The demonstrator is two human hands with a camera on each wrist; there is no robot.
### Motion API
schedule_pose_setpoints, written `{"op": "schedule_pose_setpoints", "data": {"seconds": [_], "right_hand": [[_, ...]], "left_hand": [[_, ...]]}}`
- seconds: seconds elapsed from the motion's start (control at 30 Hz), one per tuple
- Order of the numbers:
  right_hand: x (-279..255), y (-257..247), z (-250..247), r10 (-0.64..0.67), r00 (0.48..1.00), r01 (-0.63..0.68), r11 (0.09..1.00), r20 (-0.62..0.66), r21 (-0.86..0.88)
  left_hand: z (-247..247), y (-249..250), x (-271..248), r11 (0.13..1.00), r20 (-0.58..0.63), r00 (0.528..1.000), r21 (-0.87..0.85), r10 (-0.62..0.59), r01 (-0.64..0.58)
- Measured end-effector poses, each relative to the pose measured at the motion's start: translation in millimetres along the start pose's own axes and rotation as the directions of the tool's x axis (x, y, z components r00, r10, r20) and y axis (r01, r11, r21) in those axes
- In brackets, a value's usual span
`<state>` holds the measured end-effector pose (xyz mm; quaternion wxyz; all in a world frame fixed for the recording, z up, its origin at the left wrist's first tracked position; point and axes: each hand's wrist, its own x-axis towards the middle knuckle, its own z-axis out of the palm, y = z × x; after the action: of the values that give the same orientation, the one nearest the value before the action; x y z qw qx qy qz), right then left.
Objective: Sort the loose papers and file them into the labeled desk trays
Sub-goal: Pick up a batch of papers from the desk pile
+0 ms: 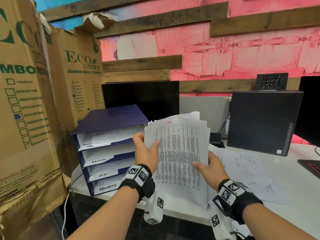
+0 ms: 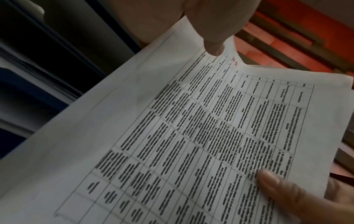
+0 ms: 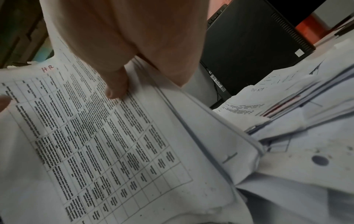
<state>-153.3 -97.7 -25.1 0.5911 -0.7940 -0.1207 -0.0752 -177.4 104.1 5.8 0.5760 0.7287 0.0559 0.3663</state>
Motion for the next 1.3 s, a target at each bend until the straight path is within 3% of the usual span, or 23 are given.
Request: {"op": "schedule_pose_setpoints", "data": {"seconds": [0.2, 0.33, 0.47, 0.63, 0.9, 1.13, 1.23, 1.3], "right_hand": [[2, -5, 5, 0.002, 1.000, -0.003, 1.000, -0.024, -0.019], [4, -6, 7, 0.032, 0.999, -0.033, 0.998, -0.017, -0.059], [2, -6, 6, 0.055, 0.998, -0.055, 0.998, 0.001, -0.040], [0, -1, 2, 0.043, 0.999, -0.043, 0.999, 0.016, 0.021], [4, 6, -6, 0.041, 0.999, -0.041, 0.995, 0.001, 0.087], [6, 10, -5, 0.040, 0.998, -0.035, 0.992, -0.044, 0.121], [8, 11, -6, 0.034, 0.998, -0.028, 0.992, -0.053, 0.119], [9, 11, -6, 0.027, 0.999, -0.022, 0.994, -0.045, 0.110]], "left_hand": [[-9, 11, 11, 0.989, -0.050, 0.994, 0.119, 0.098, -0.091], [-12, 6, 12, 0.959, 0.003, 0.990, 0.248, 0.141, -0.137], [-13, 3, 8, 0.969, -0.042, 0.999, 0.245, 0.031, -0.020], [-15, 0, 10, 0.988, -0.107, 0.989, 0.109, -0.098, 0.110], [-19, 3, 17, 0.992, -0.064, 0.990, -0.020, -0.122, 0.121], [-19, 0, 16, 0.992, -0.044, 0.992, 0.048, -0.116, 0.118], [-19, 2, 14, 0.992, 0.019, 0.993, 0.045, -0.117, 0.116], [-18, 2, 14, 0.987, 0.079, 0.992, 0.139, -0.095, 0.083]]}}
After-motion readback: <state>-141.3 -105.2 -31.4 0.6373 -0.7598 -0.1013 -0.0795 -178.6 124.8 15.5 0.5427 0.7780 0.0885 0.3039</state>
